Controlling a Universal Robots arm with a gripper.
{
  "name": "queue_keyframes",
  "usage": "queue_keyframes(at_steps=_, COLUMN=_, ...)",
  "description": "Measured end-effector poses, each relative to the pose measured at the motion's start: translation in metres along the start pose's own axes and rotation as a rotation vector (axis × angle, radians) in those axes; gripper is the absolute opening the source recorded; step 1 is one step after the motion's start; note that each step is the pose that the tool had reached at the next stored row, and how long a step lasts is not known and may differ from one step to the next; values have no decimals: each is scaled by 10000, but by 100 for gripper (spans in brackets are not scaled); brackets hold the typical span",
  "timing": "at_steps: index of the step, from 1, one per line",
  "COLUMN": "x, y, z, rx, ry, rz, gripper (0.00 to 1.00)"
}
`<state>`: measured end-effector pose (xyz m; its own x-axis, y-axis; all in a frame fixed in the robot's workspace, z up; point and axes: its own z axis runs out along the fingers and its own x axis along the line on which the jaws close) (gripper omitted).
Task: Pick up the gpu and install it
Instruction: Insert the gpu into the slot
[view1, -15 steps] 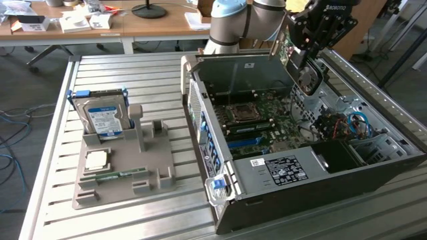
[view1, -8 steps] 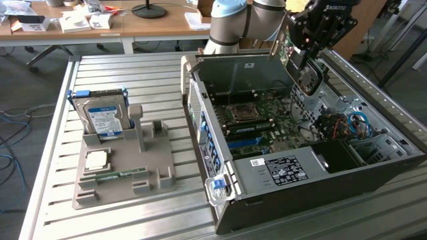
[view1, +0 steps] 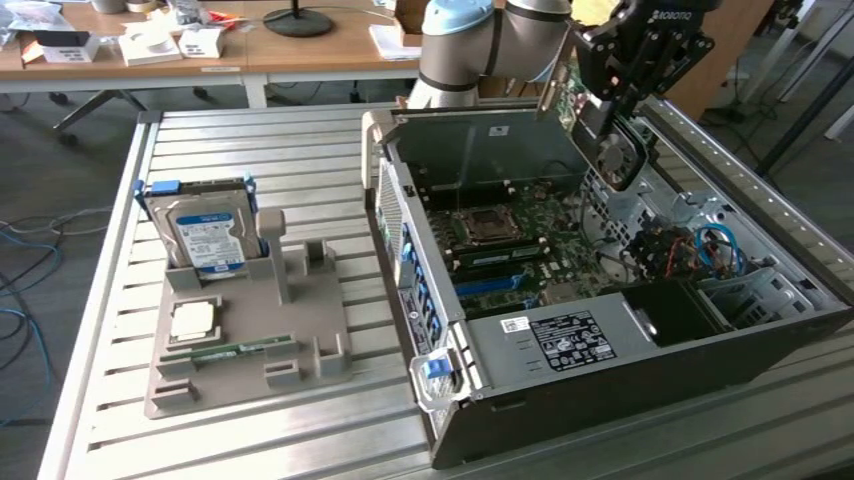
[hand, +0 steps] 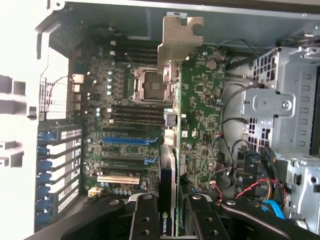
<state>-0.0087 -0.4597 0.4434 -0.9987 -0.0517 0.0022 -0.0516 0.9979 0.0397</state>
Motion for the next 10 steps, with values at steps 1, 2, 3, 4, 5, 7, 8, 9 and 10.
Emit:
queue_keyframes(at_steps=1, x=0, y=0, z=0, rx=0, ry=6, rz=-150, gripper=26)
queue_keyframes(at_steps=2, x=0, y=0, z=0, rx=1, ry=12, rz=-321, gripper=26)
queue_keyframes(at_steps=3, x=0, y=0, z=1, rx=0, ry=19, rz=-488, gripper=26)
queue_keyframes(at_steps=4, x=0, y=0, z=1, rx=1, ry=26, rz=-661, gripper=26)
queue_keyframes(at_steps=5, x=0, y=0, z=1, rx=1, ry=33, rz=-840, gripper=26)
queue_keyframes(at_steps=7, x=0, y=0, z=2, rx=3, ry=49, rz=-1216, gripper=26)
queue_keyframes(at_steps=8, x=0, y=0, z=3, rx=4, ry=55, rz=-1395, gripper=26)
queue_keyframes(at_steps=9, x=0, y=0, z=4, rx=4, ry=63, rz=-1575, gripper=26)
queue_keyframes(at_steps=10, x=0, y=0, z=6, rx=4, ry=69, rz=-1749, gripper=26)
